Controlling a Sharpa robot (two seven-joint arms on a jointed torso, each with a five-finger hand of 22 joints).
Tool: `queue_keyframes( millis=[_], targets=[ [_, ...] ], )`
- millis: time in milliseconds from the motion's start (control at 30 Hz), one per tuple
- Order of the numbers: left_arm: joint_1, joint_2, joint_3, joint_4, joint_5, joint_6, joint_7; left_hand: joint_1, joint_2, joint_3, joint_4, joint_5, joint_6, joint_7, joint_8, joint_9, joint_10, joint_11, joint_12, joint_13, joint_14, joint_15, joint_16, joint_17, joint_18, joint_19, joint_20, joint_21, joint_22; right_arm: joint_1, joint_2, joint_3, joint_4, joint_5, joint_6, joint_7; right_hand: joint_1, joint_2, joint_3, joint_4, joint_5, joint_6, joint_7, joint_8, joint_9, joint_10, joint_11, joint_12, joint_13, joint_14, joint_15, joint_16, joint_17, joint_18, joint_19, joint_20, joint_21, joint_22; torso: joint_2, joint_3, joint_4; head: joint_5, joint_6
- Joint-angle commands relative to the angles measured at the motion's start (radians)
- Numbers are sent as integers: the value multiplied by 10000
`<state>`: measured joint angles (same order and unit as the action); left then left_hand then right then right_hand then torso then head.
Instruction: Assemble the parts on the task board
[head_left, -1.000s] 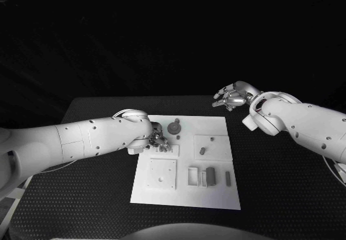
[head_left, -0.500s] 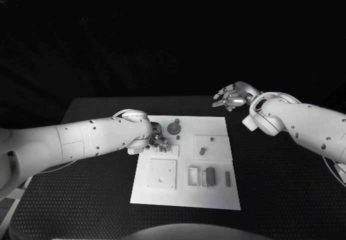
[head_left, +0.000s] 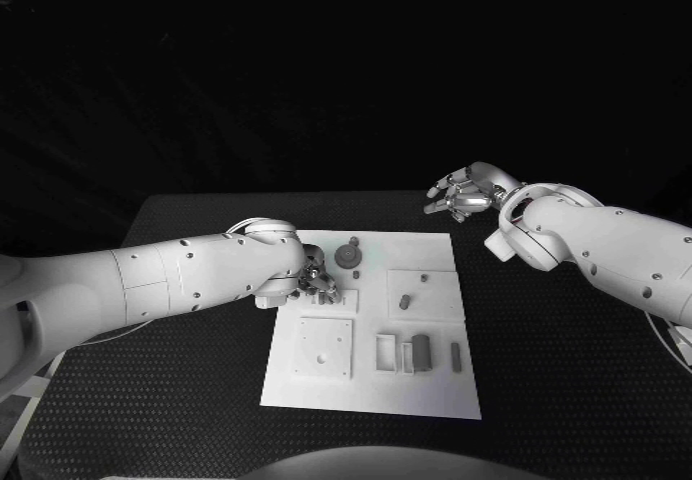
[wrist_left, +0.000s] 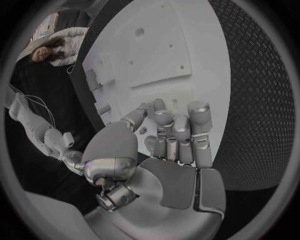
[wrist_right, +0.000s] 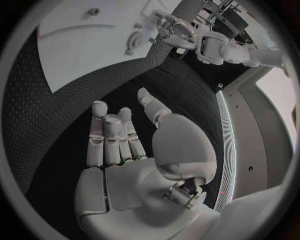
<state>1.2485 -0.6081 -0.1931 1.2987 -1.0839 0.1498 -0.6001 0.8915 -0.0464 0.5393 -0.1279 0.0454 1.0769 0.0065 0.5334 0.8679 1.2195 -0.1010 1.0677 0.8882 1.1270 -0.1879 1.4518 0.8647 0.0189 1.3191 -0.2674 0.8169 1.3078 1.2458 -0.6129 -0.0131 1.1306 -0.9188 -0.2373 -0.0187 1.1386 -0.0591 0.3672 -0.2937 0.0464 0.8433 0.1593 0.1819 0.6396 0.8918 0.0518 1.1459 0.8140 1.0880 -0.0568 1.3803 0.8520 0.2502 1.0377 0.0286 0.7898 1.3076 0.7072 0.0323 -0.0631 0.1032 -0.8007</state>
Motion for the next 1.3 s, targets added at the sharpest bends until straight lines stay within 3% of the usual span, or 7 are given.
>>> queue_keyframes(
  millis=[33, 1133, 1300],
  targets=[
    [-6, 30, -8, 3, -84, 260, 53, 571, 477, 499, -511, 26, 3, 22, -26, 21, -66, 11, 51, 8, -105, -132, 63, 11, 667, -52, -42, 54, 199, -2, 6, 5, 5, 23, 81, 44, -33, 66, -38, 0, 15, 3, 52, -64, -3, -49, 6, 44, -8, -59, 6, 53, -17, 116, 3, 50, -48, 77, 4, 1, -1, -9, 1],
    [-35, 67, -17, -50, -124, 306, 39, 581, 452, 502, -427, 27, -105, 63, -173, 69, -102, 47, 59, 7, -139, -107, 68, -4, 672, -87, -52, 61, 186, -2, -7, 4, 17, 23, 82, 51, -38, 65, -40, 1, 15, 5, 53, -65, -2, -52, 7, 51, -18, -63, 7, 54, -22, 116, 2, 51, -50, 78, 5, 1, 0, -21, -10],
    [-34, 60, -20, -45, -119, 268, 21, 542, 348, 464, -387, 26, -90, 69, -193, 89, -107, 54, 64, 7, -143, -100, 71, -8, 667, -90, -48, 65, 182, -2, -15, 4, 17, 23, 80, 45, -39, 62, -41, 0, 15, 5, 53, -65, -2, -52, 7, 52, -19, -63, 7, 54, -23, 116, 1, 52, -51, 78, 7, -1, -4, -18, -1]
  ],
)
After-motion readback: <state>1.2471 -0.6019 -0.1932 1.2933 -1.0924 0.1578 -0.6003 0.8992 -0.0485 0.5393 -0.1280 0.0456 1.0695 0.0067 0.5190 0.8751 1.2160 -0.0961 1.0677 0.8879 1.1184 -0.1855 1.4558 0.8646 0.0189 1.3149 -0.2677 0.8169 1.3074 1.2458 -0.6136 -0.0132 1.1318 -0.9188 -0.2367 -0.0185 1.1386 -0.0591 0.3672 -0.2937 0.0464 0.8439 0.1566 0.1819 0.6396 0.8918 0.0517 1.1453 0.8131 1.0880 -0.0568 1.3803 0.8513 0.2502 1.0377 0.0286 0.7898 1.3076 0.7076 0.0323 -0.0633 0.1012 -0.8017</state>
